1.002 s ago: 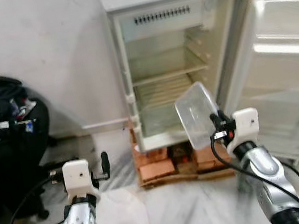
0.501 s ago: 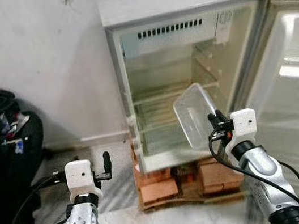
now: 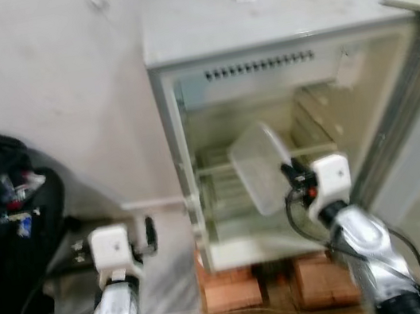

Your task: Restocking fridge

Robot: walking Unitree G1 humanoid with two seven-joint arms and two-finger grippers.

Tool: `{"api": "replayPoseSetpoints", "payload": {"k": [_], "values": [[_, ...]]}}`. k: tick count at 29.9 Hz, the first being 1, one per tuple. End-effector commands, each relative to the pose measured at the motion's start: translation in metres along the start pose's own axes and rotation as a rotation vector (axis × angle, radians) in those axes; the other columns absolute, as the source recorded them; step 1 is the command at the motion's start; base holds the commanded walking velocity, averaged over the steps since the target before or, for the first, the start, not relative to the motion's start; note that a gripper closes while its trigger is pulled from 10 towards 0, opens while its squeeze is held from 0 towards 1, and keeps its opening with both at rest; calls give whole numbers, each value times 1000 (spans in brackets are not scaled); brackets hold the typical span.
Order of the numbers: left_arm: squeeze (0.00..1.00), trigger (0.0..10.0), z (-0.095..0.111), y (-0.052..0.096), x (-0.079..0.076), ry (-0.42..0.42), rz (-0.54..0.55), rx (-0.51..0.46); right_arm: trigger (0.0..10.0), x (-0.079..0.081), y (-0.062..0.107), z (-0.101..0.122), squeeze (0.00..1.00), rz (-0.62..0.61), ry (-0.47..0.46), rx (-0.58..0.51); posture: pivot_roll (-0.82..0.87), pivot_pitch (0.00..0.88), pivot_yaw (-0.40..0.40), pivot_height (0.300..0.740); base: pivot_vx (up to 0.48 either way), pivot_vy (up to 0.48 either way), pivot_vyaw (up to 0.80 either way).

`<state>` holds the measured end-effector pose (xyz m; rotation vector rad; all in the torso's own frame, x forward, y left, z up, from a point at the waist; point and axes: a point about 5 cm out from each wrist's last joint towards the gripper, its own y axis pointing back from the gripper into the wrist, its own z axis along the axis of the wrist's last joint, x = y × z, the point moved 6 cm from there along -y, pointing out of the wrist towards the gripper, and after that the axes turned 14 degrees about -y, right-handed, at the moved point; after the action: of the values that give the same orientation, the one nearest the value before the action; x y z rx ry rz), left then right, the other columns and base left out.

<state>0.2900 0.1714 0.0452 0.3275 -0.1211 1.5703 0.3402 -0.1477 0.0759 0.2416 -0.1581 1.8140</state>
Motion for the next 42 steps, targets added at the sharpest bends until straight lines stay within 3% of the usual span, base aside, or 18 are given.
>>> {"api": "replayPoseSetpoints", "payload": {"k": [1, 10, 32, 37, 42], "values": [[0, 10000, -3, 1, 9, -11, 23, 12, 10000, 8, -3, 4, 0, 19, -8, -17, 34, 0, -27, 740, 0, 0, 0], [0, 10000, -3, 2, 7, -6, 16, 18, 10000, 10, -2, 4, 0, 29, -2, -17, 30, 0, -29, 740, 0, 0, 625], [0, 10000, -7, 3, 8, 3, 18, 30, 10000, 2, -3, 5, 0, -17, 18, -20, 27, 0, -32, 740, 113, 121, 0], [0, 10000, -5, 5, 9, -6, 20, 34, 10000, 3, -11, 1, 0, -40, -4, -15, 35, 15, -34, 740, 0, 0, 0], [0, 10000, 4, 11, 9, -86, 0, -3, 10000, 14, -30, -8, 0, -47, -61, 17, 62, 61, -39, 740, 0, 0, 0]]}}
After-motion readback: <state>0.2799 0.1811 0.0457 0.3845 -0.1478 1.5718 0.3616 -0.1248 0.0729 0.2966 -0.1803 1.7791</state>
